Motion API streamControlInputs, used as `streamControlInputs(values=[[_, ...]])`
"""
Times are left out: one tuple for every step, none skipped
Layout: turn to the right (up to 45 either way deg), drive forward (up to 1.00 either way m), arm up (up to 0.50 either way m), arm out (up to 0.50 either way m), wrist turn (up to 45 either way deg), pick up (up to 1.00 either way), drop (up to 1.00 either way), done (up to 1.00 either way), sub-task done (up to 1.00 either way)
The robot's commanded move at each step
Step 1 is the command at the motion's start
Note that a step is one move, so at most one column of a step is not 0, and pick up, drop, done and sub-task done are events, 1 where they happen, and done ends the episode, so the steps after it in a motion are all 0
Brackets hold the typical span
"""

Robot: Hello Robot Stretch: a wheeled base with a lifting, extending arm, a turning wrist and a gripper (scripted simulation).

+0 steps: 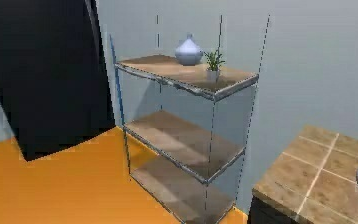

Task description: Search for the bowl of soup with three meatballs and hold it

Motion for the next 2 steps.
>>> streamControlInputs(values=[[-33.0, 0.0, 0.0, 0.0, 0.0, 0.0, 0.0, 0.0, 0.0], [0.0, 0.0, 0.5, 0.0, 0.0, 0.0, 0.0, 0.0, 0.0]])
